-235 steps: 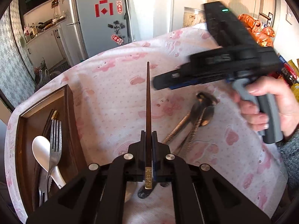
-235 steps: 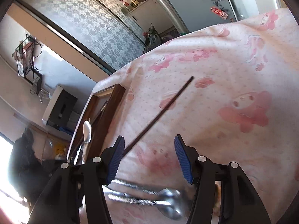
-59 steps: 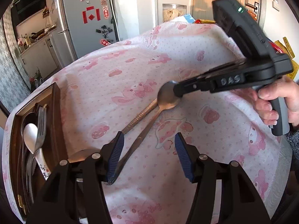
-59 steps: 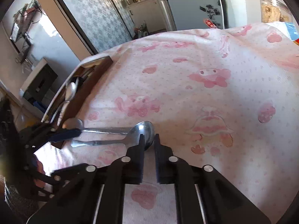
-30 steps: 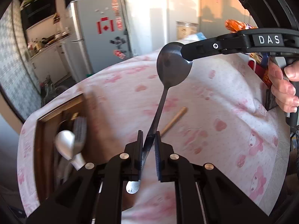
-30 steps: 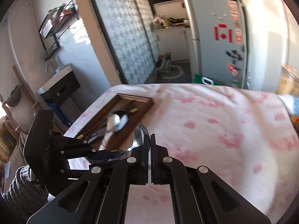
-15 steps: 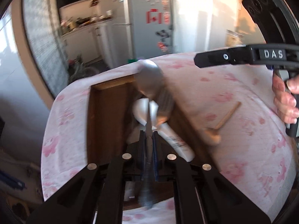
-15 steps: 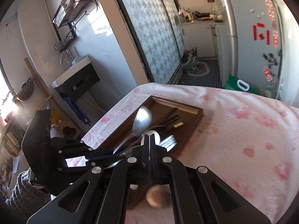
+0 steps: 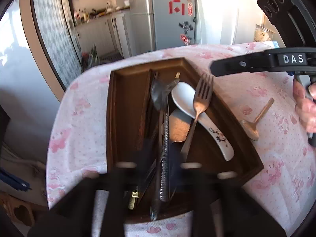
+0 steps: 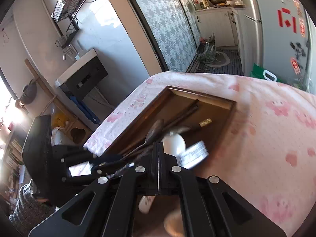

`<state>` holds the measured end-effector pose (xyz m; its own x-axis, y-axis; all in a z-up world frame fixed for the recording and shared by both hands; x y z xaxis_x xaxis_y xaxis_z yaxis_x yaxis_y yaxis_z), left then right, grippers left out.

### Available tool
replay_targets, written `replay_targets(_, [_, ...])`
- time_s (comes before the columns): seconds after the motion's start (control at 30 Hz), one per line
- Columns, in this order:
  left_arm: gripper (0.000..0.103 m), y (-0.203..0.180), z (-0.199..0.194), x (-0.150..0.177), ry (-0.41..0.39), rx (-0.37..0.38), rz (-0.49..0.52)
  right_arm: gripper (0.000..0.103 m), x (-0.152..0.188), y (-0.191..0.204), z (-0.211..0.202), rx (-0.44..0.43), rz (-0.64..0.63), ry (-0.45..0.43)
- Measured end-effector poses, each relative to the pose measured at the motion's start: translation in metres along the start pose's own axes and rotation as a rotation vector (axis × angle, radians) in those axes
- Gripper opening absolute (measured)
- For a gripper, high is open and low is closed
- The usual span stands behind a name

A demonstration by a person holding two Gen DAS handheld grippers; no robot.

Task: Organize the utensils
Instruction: 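Drop the silver spoon into the tray with the left tool, then move the open left tool toward the gold spoon on the cloth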

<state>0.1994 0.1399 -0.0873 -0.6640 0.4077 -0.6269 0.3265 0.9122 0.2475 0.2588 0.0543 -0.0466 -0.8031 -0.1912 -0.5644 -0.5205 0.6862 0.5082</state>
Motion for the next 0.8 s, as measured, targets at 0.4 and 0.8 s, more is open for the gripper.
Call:
replay_targets(0.4, [0.068,-0.088,-0.034,-0.028,-0.098,0.149,0.159,0.055,0.043,-0.108,-0.096,0.083,0.195,-0.075])
replay_targets(0.8, [0.066,-0.152,-0.002,-0.033,0.027,0.115,0.438,0.055,0.074,-0.116,-0.09,0.042,0.195,-0.034])
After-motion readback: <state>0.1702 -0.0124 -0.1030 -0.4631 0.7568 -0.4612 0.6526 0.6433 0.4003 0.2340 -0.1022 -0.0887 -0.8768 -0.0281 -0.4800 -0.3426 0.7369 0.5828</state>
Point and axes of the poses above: each gripper's, at about its wrist camera, not at the fingertips, and z roughly the way its jaws point, y to its left, x to its underside, the point moved 9 cm from there along z, roughly the way its jaws point, and after that the axes turned 13 degrees about z, right-handed, at the moved point
